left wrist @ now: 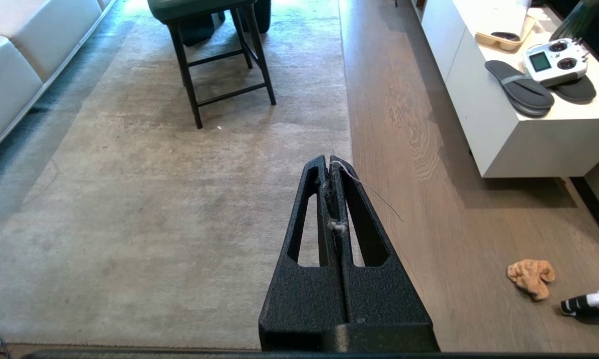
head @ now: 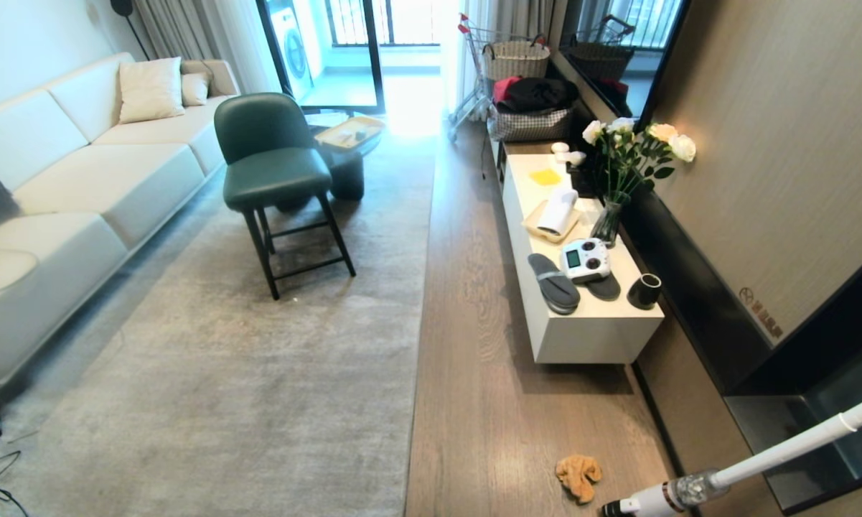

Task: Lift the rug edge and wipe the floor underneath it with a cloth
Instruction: Pick up the rag

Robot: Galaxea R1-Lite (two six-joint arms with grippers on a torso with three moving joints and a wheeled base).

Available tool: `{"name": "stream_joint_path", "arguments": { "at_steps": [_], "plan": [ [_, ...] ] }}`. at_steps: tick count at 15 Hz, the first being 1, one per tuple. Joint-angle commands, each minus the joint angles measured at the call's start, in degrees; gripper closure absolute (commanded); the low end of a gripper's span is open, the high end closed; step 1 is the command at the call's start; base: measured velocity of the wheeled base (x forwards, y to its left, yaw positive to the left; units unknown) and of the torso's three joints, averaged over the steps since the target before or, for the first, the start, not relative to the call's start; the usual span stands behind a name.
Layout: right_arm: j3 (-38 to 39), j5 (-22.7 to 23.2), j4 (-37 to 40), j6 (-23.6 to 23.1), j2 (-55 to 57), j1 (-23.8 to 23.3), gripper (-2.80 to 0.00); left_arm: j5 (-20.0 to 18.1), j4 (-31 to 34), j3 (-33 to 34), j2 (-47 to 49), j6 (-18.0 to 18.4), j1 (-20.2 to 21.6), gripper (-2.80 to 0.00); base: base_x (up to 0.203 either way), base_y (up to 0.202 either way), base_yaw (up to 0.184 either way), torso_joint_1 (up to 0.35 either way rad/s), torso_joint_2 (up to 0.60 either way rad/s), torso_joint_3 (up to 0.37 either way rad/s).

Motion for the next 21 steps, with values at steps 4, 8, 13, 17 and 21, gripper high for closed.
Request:
{"name": "stream_joint_path", "arguments": {
  "at_steps": [4,8,13,17,21],
  "plan": [
    [0.0,0.0,0.0,0.0,0.1,0.0,0.0,0.0,0.0,0.0,0.0,-0.1,0.0,0.0,0.0,0.0,0.0,0.0,0.0,0.0],
    [0.0,0.1,0.0,0.0,0.1,0.0,0.0,0.0,0.0,0.0,0.0,-0.1,0.0,0.0,0.0,0.0,0.0,0.0,0.0,0.0],
    [0.0,0.0,0.0,0.0,0.1,0.0,0.0,0.0,0.0,0.0,0.0,0.0,0.1,0.0,0.0,0.0,0.0,0.0,0.0,0.0],
    [0.0,0.0,0.0,0.0,0.1,0.0,0.0,0.0,0.0,0.0,0.0,-0.1,0.0,0.0,0.0,0.0,0.0,0.0,0.0,0.0],
    [0.0,0.0,0.0,0.0,0.1,0.0,0.0,0.0,0.0,0.0,0.0,-0.1,0.1,0.0,0.0,0.0,0.0,0.0,0.0,0.0]
  ]
}}
